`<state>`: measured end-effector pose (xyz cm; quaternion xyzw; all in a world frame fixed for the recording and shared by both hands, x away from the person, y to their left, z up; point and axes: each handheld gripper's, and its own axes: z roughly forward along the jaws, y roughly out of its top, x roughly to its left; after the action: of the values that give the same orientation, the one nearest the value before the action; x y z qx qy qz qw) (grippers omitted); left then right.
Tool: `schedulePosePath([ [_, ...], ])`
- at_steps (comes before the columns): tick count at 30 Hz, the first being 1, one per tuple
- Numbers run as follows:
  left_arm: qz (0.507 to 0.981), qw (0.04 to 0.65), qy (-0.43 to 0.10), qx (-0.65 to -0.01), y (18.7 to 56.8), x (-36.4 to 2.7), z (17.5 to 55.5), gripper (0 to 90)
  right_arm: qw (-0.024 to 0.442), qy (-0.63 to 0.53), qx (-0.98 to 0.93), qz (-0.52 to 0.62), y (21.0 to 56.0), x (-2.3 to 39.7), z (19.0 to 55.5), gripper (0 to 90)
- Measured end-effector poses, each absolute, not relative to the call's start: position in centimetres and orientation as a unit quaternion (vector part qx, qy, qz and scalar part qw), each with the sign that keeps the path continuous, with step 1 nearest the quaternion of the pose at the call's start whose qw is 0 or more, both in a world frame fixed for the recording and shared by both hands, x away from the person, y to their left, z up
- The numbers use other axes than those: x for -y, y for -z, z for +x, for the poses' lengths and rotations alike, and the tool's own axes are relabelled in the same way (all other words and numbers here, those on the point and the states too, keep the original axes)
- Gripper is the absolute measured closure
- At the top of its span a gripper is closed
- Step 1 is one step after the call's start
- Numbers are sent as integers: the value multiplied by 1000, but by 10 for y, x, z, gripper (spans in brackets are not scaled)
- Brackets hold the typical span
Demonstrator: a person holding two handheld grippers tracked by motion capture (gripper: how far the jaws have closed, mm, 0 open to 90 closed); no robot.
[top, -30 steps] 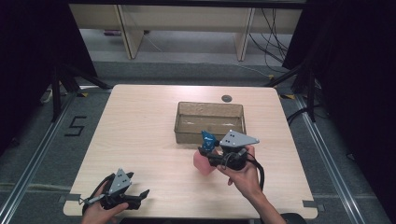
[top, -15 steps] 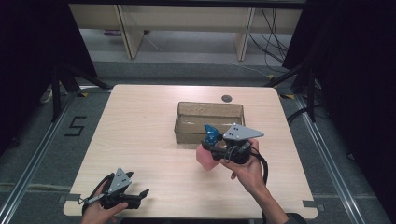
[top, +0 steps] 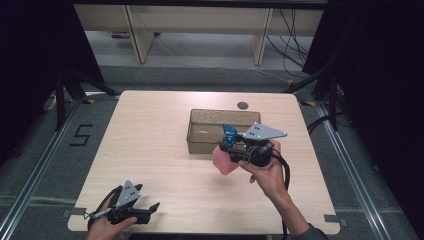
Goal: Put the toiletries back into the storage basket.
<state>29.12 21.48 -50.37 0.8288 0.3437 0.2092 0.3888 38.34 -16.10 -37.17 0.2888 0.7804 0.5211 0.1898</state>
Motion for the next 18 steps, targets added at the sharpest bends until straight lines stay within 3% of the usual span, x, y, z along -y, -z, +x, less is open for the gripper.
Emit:
schedulePosePath([
  [7, 828, 390, -213, -343, 504, -215, 291, 150, 181, -526, -774, 302, 366, 164, 388, 532],
  [18, 831, 388, -215, -336, 503, -216, 292, 150, 203, -531, -764, 305, 356, 172, 400, 532],
])
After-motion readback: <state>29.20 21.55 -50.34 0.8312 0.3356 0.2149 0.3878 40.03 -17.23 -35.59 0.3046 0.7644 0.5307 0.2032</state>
